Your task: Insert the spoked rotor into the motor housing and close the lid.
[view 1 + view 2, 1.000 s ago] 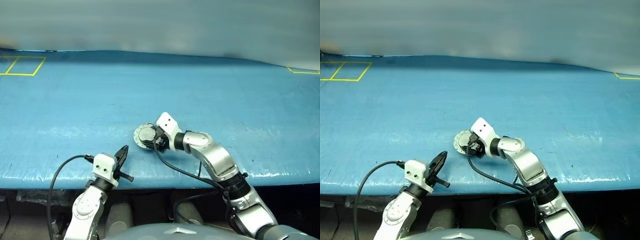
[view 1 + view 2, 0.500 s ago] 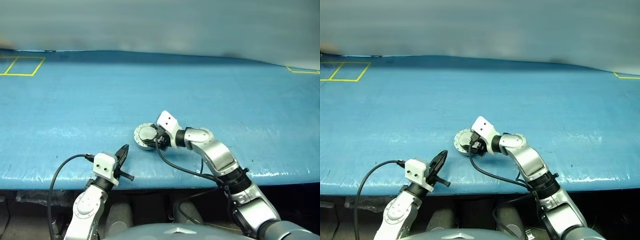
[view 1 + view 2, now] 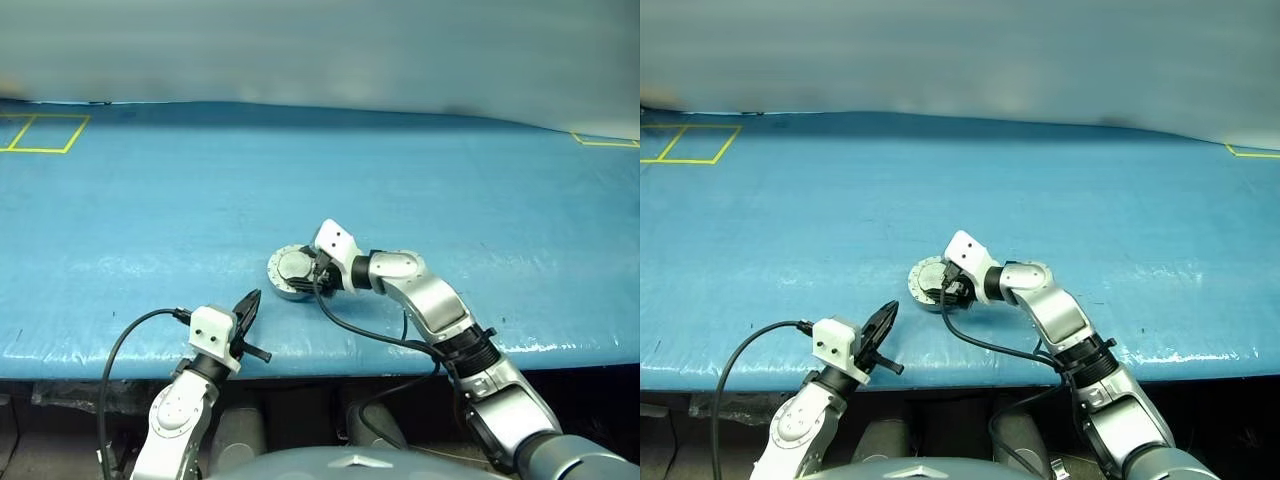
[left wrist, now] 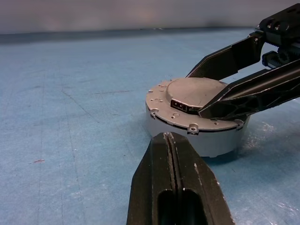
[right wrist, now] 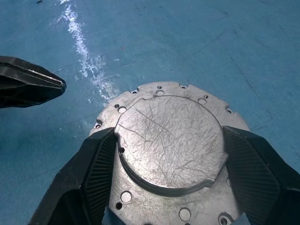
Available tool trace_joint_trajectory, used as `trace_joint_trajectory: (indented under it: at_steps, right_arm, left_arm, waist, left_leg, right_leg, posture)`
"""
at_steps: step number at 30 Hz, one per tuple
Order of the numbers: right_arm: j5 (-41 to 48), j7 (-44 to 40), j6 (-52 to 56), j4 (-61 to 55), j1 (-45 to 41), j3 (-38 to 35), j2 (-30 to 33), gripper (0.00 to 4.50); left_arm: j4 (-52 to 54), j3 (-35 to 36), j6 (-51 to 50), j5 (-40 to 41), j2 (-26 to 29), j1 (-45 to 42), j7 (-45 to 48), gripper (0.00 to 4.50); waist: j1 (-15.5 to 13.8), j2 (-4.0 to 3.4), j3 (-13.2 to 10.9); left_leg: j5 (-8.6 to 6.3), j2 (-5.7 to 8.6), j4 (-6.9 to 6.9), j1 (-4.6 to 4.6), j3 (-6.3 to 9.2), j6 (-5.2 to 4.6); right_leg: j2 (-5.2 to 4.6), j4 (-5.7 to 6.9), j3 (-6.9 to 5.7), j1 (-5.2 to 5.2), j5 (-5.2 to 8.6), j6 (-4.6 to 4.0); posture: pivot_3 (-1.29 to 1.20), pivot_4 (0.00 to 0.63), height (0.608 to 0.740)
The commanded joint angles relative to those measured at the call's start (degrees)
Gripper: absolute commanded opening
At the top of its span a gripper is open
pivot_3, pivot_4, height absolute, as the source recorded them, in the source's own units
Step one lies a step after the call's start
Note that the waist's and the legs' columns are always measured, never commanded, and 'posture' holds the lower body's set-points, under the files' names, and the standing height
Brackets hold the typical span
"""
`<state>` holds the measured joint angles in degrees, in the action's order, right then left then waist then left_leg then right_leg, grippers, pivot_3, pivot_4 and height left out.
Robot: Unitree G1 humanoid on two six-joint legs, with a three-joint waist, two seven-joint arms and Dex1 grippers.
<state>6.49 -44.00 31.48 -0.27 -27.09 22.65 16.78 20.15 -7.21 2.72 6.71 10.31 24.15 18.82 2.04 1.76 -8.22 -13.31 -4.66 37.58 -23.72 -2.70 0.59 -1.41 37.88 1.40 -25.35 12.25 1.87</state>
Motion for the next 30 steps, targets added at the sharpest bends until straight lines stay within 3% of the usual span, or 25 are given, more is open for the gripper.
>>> trace_joint_trajectory:
  at_steps: [1, 14, 20, 25, 30]
  right_arm:
    - [-0.9, 0.5, 0.4, -0.7, 1.4, 1.0, 0.0, 3.19]
    - [-5.1, 0.4, 0.0, -0.2, 1.6, 4.3, 1.0, 3.19]
    - [-4.4, 0.6, 1.7, -0.1, 1.2, 3.6, 0.4, 3.19]
    - [-4.7, 0.9, 1.5, 0.1, 1.4, 3.5, 0.5, 3.19]
    - [-4.7, 1.4, 1.5, 0.0, 1.6, 3.3, 0.2, 3.19]
  left_arm:
    - [0.8, -0.2, 0.4, 0.4, 0.1, 0.2, 0.1, 0.0]
    - [0.8, 0.0, -0.5, 0.0, 0.5, -0.9, -0.1, 0.0]
    - [2.1, 2.9, -6.5, 2.1, 0.2, -4.1, -1.9, 0.0]
    - [4.6, 12.2, -20.2, 17.7, -1.3, -12.8, -3.8, 0.0]
    - [4.3, 19.5, -32.8, 31.2, 1.8, -20.4, -4.0, 0.0]
  waist:
    - [0.0, 0.0, 0.0]
    - [0.0, -0.05, 0.0]
    - [0.0, -0.05, 0.1]
    - [0.0, -0.02, 0.1]
    - [0.1, 0.0, 0.1]
  left_leg:
    - [0.0, 0.0, 0.0, 0.0, 0.0, 0.0]
    - [0.0, 0.0, -0.02, 0.03, 0.0, 0.0]
    - [0.0, 0.0, -0.01, 0.12, 0.01, 0.0]
    - [0.0, 0.0, -0.01, 0.13, 0.06, 0.0]
    - [0.0, 0.01, 0.0, 0.17, 0.09, -0.01]
  right_leg:
    - [0.0, 0.0, 0.0, 0.0, 0.0, 0.0]
    - [0.0, -0.01, 0.0, 0.0, 0.01, -0.01]
    - [0.0, 0.01, 0.0, 0.11, 0.01, -0.01]
    - [0.02, 0.02, -0.03, 0.15, 0.01, -0.01]
    - [0.05, 0.02, -0.02, 0.23, 0.0, 0.0]
  posture:
    - [0.0, 0.15, 0.74]
    - [0.0, 0.15, 0.74]
    - [0.0, 0.15, 0.74]
    - [0.0, 0.15, 0.74]
    - [0.0, 0.15, 0.74]
